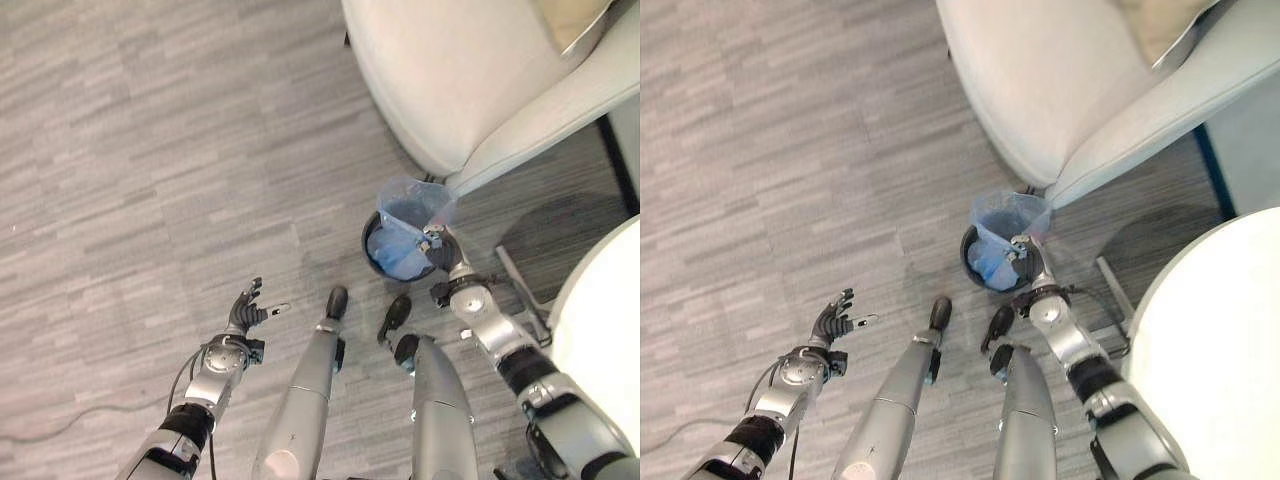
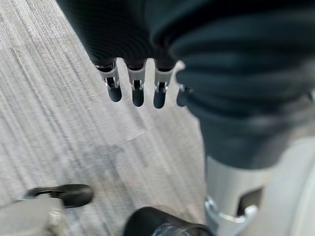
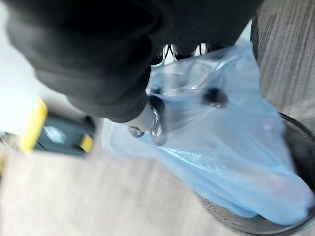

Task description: Gather garbage on tea table into small bin, then transfer packed bag to large trash can.

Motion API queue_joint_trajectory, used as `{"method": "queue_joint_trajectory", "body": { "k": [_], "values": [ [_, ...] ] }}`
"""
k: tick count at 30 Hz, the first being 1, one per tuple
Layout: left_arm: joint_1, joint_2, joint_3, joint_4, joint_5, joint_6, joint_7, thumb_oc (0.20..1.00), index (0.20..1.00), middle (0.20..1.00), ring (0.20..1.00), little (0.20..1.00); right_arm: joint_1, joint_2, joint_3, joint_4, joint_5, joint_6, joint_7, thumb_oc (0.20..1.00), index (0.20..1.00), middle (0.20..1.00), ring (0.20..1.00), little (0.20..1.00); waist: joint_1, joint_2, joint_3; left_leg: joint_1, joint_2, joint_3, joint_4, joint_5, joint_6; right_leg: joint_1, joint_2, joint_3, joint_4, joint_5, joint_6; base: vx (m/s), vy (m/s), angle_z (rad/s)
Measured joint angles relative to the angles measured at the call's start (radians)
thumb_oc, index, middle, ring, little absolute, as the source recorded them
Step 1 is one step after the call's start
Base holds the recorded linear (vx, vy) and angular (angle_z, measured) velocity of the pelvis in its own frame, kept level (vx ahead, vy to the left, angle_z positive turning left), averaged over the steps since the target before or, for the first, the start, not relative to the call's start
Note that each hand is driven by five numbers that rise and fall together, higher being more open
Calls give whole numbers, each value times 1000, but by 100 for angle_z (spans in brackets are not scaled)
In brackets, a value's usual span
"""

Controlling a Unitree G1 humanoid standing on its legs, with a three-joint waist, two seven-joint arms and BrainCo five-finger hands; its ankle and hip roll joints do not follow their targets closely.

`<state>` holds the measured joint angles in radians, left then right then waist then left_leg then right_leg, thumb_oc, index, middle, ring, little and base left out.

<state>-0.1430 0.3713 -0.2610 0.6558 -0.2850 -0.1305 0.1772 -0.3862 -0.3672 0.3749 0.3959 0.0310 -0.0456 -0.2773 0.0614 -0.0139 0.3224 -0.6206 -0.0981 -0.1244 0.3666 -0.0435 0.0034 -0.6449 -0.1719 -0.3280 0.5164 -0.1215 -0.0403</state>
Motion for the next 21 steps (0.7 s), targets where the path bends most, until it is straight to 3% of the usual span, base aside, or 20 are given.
{"method": "queue_joint_trajectory", "body": {
  "k": [5,11,14,16,21],
  "values": [
    [96,-7,7,18,1,12,-24,1000,1000,1000,1000,1000,119,20,5,-76,71,-39,63,200,200,200,200,200,-23,-27,-75,203,13,14,-124,27,3,201,28,6,-145,32,23,70,55,-12],
    [166,-6,69,19,30,29,-52,1000,1000,1000,1000,1000,139,15,-34,-139,148,-45,163,200,200,200,200,200,-28,-30,-103,420,31,52,-284,59,15,403,64,29,-317,90,53,113,65,-18],
    [194,-7,81,16,31,38,-62,1000,1000,1000,1000,1000,170,8,-47,-190,165,-50,200,200,200,200,200,200,-32,-23,-122,472,35,59,-339,64,13,456,78,37,-379,117,66,156,118,-17],
    [278,-25,107,12,32,43,-71,1000,1000,1000,1000,1000,233,14,-58,-229,172,-54,233,200,200,200,200,200,-35,-20,-180,539,35,87,-395,81,20,512,86,61,-444,146,68,131,159,-37],
    [335,-26,114,-30,54,50,-95,1000,1000,1000,1000,1000,244,17,-70,-254,186,-50,263,200,200,200,200,200,-21,-14,-186,605,36,147,-421,88,29,556,96,122,-474,178,80,-37,65,-37]
  ]
}}
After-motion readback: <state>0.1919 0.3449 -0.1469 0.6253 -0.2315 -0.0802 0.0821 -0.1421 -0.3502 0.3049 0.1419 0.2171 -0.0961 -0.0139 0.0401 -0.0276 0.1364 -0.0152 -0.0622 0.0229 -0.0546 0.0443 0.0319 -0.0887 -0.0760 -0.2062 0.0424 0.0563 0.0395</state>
